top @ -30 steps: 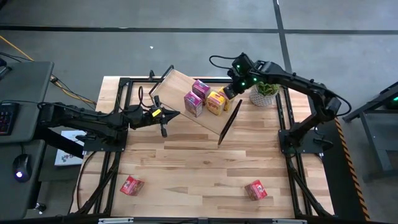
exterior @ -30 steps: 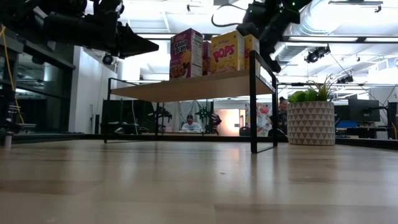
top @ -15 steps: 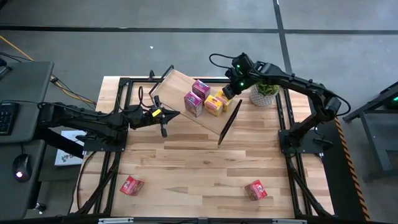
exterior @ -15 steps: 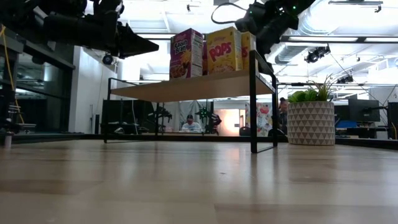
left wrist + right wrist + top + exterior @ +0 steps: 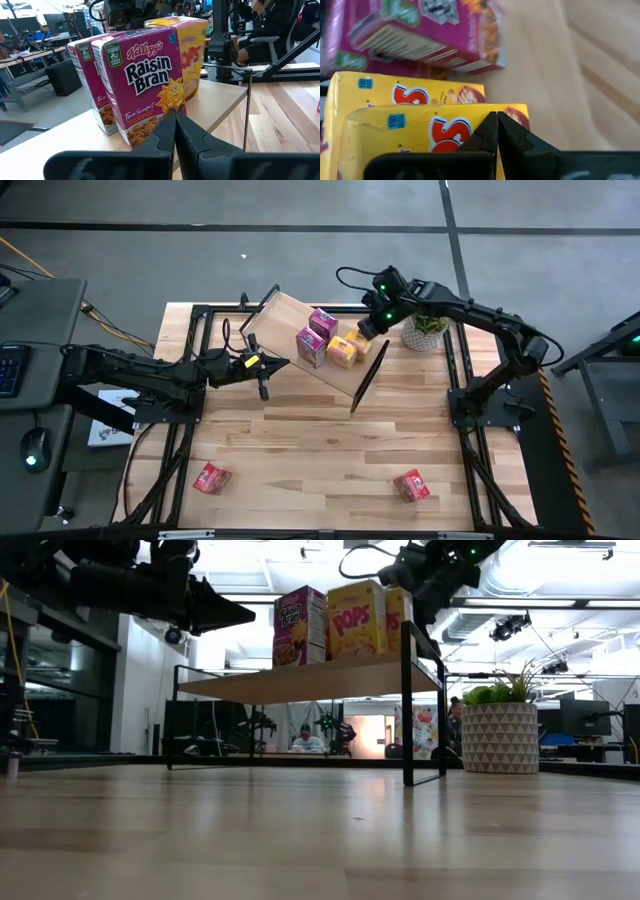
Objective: Stack cereal on shelf
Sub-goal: Adjust the yellow cereal box on the shelf
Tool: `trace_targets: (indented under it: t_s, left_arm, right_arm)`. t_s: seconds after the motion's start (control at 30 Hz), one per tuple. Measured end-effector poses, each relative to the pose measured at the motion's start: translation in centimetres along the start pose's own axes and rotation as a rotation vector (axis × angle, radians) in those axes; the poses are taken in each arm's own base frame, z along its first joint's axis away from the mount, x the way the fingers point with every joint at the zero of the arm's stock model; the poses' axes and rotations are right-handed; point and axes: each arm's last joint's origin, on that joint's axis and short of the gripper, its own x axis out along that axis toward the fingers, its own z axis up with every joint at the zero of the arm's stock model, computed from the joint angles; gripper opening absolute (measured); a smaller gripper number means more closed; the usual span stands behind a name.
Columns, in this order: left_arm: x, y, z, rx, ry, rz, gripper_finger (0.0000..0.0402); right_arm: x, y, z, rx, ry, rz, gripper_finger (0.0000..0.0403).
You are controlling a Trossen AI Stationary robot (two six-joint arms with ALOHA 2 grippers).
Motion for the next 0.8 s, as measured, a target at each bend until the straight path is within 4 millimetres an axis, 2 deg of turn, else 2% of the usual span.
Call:
trace_targets:
  t_s: [0.4,0.8]
  left_arm:
    - [0.00,-0.06,0.01,-0.063,-0.004,-0.025,0.0000]
    - [0.00,-0.05,0.02,-0.034,-0.004,-0.021,0.0001]
  right_arm:
    - [-0.01,-0.20,0.09,0.007,-0.032,-0.079,0.0000]
    - [-0.33,-0.78,0.35,-0.013,-0.056,-0.125,0.0000]
